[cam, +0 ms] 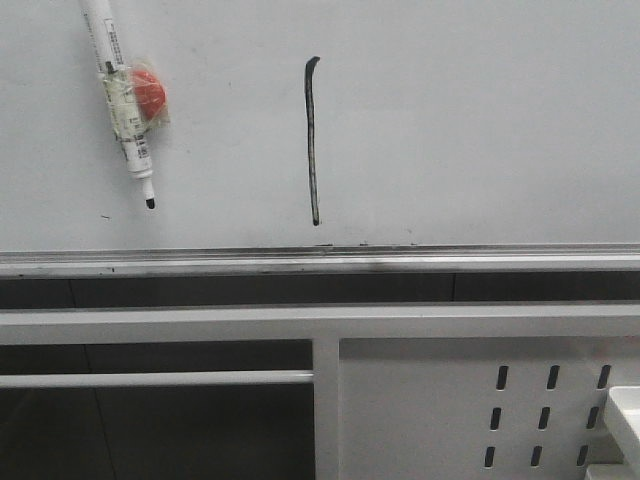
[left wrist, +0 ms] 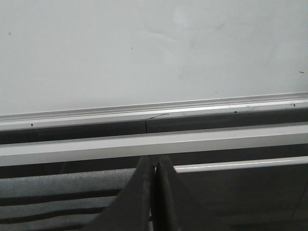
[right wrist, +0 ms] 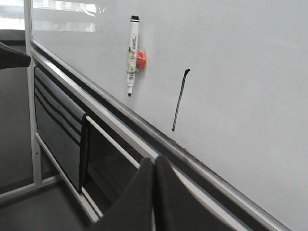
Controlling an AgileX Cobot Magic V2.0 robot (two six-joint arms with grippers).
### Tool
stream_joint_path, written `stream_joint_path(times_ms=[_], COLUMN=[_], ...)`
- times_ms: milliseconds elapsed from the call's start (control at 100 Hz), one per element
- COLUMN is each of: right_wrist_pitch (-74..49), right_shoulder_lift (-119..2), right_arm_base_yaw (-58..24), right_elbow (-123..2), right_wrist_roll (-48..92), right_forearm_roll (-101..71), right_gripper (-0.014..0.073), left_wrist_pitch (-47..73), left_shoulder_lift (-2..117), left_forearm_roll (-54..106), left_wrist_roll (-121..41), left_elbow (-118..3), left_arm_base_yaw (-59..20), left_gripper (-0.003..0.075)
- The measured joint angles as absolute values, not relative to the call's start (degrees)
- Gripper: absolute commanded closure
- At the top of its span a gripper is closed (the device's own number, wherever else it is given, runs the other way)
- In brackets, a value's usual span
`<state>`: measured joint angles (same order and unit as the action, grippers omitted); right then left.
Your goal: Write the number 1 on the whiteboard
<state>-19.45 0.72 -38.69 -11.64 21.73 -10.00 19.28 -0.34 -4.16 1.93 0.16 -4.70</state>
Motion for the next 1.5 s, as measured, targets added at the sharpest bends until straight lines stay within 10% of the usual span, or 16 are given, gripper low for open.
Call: stream_joint_path(times_ms=[760,1500], right_wrist_pitch=[-9.1,-18.4], right_shoulder_lift=[0.7,0.7], right_arm_base_yaw=[-34.8,1.5], right_elbow=[0.5,0.4], right_wrist_roll=[18.6,-4.5], right_forearm_roll=[-10.6,0.8], right_gripper=[0.0664,0.0664], left_wrist_pitch=[19.3,19.3], left_shoulder_lift=[-0.3,-0.3], left_forearm_roll=[-4.2,-4.2], left_wrist_roll=[1.9,1.9], left_elbow=[0.2,0.2], left_arm_base_yaw=[-4.7,-4.7], left_gripper=[0.0740,0.0740])
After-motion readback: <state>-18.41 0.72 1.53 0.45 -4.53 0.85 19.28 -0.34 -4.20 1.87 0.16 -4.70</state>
